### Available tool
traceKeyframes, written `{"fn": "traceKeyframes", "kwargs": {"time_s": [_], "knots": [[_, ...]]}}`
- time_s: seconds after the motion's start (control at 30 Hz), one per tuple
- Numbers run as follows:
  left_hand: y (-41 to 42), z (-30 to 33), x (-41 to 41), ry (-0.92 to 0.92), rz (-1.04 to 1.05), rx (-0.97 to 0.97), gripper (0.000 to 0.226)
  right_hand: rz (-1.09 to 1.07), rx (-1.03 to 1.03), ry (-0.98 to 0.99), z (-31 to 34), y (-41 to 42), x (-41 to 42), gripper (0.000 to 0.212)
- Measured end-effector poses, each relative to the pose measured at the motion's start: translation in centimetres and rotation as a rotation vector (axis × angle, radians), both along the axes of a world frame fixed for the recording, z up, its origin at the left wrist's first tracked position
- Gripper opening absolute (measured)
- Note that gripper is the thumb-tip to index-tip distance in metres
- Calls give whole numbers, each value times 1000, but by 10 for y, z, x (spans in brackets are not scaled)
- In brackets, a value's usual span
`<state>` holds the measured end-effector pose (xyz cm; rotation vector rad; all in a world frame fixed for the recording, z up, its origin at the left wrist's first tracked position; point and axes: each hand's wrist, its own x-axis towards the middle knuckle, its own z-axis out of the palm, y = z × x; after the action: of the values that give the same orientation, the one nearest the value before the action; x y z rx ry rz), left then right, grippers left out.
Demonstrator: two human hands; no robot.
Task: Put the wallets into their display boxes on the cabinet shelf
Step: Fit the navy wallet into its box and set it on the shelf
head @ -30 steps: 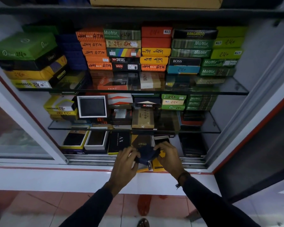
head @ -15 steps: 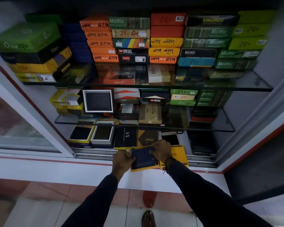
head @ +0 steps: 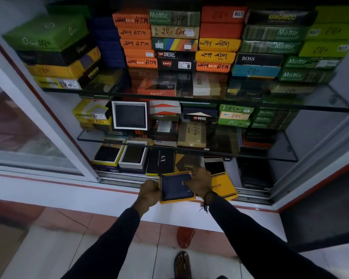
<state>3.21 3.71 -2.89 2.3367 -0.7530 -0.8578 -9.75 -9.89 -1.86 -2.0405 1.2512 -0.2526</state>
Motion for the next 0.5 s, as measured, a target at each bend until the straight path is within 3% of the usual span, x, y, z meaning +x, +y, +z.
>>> {"fn": "traceKeyframes", "kwargs": {"time_s": [0.1,0.23,0.37,0.5], "knots": [[9,35,-4,-188,-12,-83,27,-39,-49,-221,33,9,-9,25],[1,102,-4,-343,-2,-275,20,-143,-133,-500,88,8,-20,46],[-33,155,4,-494,4,-434,10,-206,-258,-614,132,-24,-11,50],[-86,172,16,-519,58,-466,9,-329,-145,-626,154,-64,17,47]]}}
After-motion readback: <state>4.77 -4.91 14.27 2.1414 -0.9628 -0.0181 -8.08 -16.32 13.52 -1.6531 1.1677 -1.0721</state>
